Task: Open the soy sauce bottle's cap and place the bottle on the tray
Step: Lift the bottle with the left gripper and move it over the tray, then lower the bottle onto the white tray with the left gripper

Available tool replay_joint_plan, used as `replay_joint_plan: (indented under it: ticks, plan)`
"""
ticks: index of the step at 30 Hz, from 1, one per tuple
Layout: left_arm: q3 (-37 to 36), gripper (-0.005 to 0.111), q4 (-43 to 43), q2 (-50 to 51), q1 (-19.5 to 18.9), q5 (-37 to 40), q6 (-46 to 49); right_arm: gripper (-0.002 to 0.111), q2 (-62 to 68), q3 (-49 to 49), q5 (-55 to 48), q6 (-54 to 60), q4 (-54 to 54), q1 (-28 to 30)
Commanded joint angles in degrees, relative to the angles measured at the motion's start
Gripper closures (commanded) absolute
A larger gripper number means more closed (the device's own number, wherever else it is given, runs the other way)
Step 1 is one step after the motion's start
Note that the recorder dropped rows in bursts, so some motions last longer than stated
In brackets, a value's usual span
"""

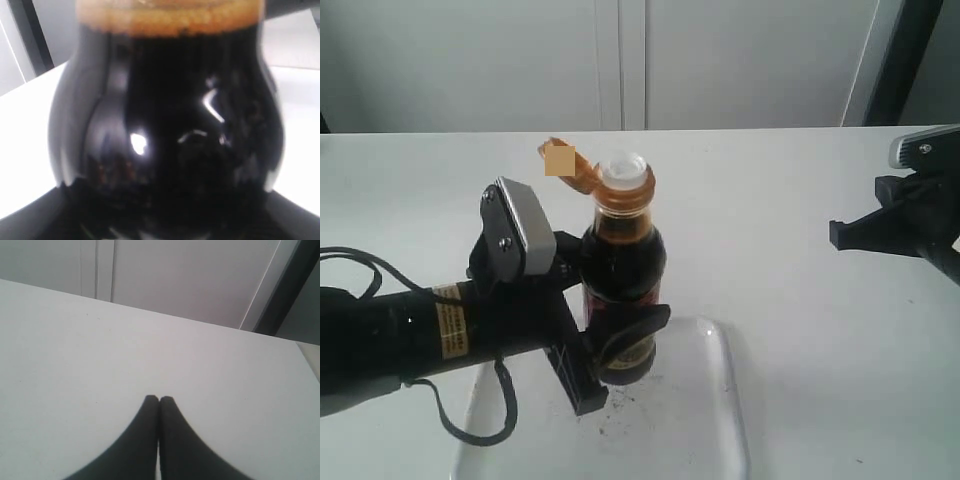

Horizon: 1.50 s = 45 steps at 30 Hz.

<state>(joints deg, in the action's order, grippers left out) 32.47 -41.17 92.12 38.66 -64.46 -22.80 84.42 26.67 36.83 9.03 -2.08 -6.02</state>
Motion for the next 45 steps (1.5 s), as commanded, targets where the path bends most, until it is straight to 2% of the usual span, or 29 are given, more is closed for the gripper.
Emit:
replay_joint_plan:
  ticks: [1, 15, 20, 31, 45]
  plan:
    - [-1.8, 0.107, 1.7, -1.7, 0.4, -5.5, 0.8, 0.108, 0.2, -0.4, 0.5, -0.3, 0.6, -0.2]
    - [-3.8, 0.107, 2.7, -1.1, 0.4, -5.5, 2.3, 0.108, 0.2, -0.4, 0.4, -0.3, 0.6, -0.2]
    - [-3.8, 0.107, 5.2, 1.3, 0.4, -5.5, 6.3, 0.108, 0.2, -0.4, 0.2, -0.3, 0.6, -0.2]
    - [-3.8, 0.107, 9.4, 4.3, 0.4, -5.5, 6.1, 0.108, 0.2, -0.4, -0.2, -0.3, 0.6, -0.2]
    - [-3.8, 0.107, 6.6, 7.2, 0.4, -5.5, 5.3, 0.108, 0.2, -0.4, -1.0, -0.3, 0.6, -0.2]
